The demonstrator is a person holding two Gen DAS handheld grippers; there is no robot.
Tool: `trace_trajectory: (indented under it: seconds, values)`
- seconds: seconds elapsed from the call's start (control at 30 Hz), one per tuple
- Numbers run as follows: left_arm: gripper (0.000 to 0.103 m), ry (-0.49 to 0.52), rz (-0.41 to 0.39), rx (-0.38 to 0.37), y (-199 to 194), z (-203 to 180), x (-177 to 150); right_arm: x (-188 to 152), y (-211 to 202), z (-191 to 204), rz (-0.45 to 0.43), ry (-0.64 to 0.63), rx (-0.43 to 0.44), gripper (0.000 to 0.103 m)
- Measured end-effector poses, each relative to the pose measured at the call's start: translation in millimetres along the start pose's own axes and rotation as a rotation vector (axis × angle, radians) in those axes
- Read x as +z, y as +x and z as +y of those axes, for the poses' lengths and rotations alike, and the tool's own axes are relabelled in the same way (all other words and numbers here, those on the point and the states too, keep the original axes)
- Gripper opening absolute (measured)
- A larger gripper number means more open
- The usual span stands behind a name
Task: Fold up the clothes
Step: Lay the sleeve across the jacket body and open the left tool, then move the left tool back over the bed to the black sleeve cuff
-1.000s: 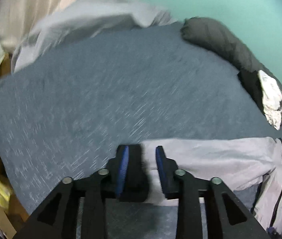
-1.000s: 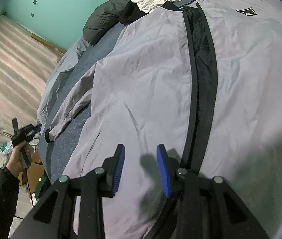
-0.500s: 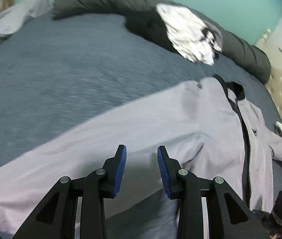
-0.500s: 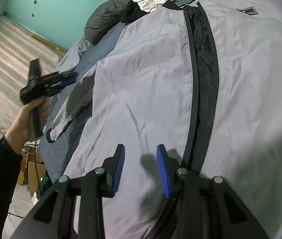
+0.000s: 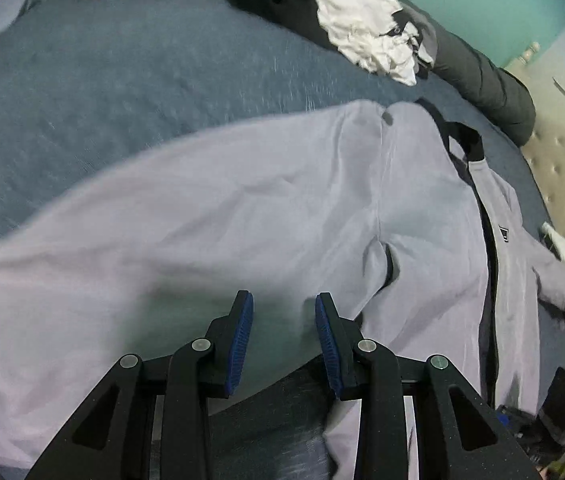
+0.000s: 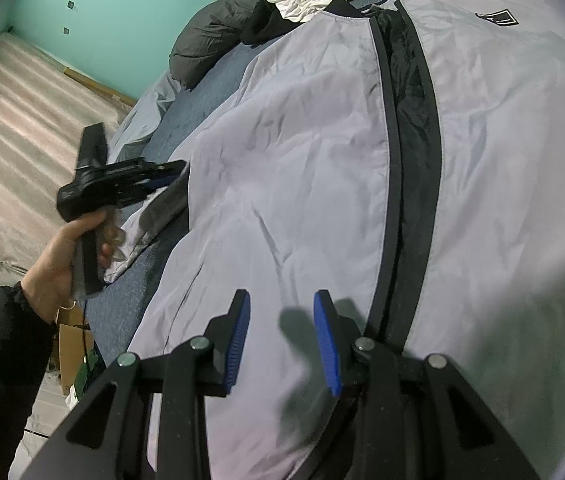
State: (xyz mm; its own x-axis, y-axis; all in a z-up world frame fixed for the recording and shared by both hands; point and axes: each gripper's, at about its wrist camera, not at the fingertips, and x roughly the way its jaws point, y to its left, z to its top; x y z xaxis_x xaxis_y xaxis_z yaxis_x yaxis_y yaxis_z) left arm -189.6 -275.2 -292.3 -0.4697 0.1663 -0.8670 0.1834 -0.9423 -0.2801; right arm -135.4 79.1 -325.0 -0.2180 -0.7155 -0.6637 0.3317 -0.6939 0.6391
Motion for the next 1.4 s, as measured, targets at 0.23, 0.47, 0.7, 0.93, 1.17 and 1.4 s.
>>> trace_trajectory:
  seconds: [0.23, 0.47, 0.7, 0.93, 1.17, 1.4]
  values:
    - [0.051, -0.046, -0.061, 0.165, -37.0, 65.9, 28.7, -2.0, 1.9, -0.5, 0.005, -0.001, -0.004, 0.033]
    - [0.054, -0.014, -0.034, 0.168, -2.8, 79.7, 51.1, -0.8, 2.0, -2.2, 0.009, -0.004, -0.006, 0.033]
    - [0.044, 0.012, 0.005, 0.108, 28.5, 80.4, 52.9, -0.7, 2.4, -3.5, 0.015, -0.009, -0.011, 0.033]
    - [0.003, 0.062, -0.062, 0.165, 16.1, 73.9, 57.4, -1.4, 3.9, -5.1, 0.019, -0.008, -0.009, 0.033]
    - [0.002, 0.012, -0.115, 0.255, 9.4, 82.1, 84.8, -3.0, 4.8, -5.4, 0.019, -0.009, -0.007, 0.033]
    - [0.006, 0.0, -0.06, 0.261, 24.7, 93.8, 78.4, -3.3, 5.2, -7.2, 0.022, -0.008, -0.008, 0.033]
